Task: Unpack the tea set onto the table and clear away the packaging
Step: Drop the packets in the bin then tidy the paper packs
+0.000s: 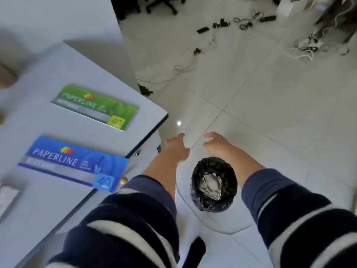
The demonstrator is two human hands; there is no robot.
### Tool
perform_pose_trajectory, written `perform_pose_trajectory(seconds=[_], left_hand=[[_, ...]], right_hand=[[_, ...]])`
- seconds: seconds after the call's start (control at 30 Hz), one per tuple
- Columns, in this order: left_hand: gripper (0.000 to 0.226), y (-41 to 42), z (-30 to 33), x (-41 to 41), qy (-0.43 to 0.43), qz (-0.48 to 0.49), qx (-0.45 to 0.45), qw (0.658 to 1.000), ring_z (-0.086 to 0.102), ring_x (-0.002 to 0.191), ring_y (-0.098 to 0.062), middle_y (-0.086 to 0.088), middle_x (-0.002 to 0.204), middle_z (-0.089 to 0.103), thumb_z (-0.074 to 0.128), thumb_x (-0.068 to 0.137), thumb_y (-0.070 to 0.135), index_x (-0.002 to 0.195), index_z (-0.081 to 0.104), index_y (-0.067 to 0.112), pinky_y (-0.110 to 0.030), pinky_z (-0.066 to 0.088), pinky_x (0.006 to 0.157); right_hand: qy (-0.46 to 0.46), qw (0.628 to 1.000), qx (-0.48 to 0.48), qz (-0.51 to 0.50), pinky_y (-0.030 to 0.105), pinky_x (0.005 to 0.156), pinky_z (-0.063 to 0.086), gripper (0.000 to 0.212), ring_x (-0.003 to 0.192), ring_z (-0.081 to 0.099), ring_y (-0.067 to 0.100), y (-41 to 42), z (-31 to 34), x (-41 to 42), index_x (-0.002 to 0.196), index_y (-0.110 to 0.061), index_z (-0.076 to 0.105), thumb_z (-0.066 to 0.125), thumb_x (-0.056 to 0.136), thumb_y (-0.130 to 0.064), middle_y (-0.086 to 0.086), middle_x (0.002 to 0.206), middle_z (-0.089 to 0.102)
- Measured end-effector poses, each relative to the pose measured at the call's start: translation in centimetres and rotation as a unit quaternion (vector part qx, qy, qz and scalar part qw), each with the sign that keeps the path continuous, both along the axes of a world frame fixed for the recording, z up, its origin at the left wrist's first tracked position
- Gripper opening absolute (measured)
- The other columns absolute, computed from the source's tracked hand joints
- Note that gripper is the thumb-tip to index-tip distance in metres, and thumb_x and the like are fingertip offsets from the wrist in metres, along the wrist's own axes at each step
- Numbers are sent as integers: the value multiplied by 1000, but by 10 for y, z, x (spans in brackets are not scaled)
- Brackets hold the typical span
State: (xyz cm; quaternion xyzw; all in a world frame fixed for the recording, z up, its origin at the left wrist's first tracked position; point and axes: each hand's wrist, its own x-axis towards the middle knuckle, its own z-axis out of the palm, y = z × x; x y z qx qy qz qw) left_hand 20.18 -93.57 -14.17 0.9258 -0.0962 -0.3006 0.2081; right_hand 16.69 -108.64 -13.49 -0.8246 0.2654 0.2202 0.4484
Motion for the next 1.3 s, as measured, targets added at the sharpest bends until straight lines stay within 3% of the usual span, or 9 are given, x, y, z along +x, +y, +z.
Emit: perform_pose_trajectory(seconds=[0.2,0.33,0.47,0.6,0.67,0.77,0.87,1.07,1.3], left_hand=[[46,104,95,38,-104,152,-76,980,45,131,-24,-3,142,51,46,95,16,141,43,21,-33,36,109],[51,203,102,47,-121,245,-10,962,40,132,-28,-5,141,49,43,92,11,140,43,27,-43,37,109],[61,305,87,27,-76,287,134,945,31,136,-31,-10,145,37,51,87,9,144,32,21,-46,32,111],[77,389,68,-14,83,326,238,911,0,147,-36,-5,160,-3,54,94,32,152,4,23,-56,20,115],[74,407,68,-21,90,291,244,921,12,143,-34,-7,156,9,53,93,47,150,15,20,-44,24,114],[79,427,67,-28,37,345,176,921,35,127,-36,-8,139,31,70,80,49,142,30,22,-44,39,99],[85,440,63,-30,62,414,123,900,49,118,-33,-9,126,48,78,70,51,133,34,15,-41,45,94],[61,450,73,0,106,455,13,884,58,107,-28,-10,115,62,55,86,59,119,52,8,-38,46,96],[23,393,90,81,71,592,-365,715,60,87,-22,-12,105,61,45,100,31,105,51,9,-26,51,65]], right_hand=[[-101,985,-39,132,24,73,43,44,97,55,24,100,80,59,135,-16,46,48,91,-12,11,131,53],[-130,970,-46,200,25,68,46,44,85,54,21,186,94,80,132,-16,49,48,89,-9,13,120,60],[-111,936,-93,320,31,88,48,45,109,58,27,270,76,87,134,-17,48,51,90,-14,10,134,55],[-120,906,-178,365,42,98,41,55,128,39,29,346,57,82,133,-21,41,61,85,-39,7,135,43],[-112,902,-216,358,44,99,38,77,129,35,29,364,59,80,137,-20,33,70,76,-50,8,136,39],[-35,893,-247,374,43,101,38,103,130,38,30,390,58,92,139,-15,27,81,61,-53,12,138,41],[29,878,-257,403,40,102,41,102,127,43,30,405,59,103,136,-13,36,84,56,-54,11,137,46],[-30,925,-131,354,35,88,45,90,120,51,28,397,68,117,144,-13,21,78,76,-23,10,141,42],[-86,945,-64,308,34,79,48,69,98,54,25,358,99,193,146,-19,20,59,90,-12,9,127,48]])
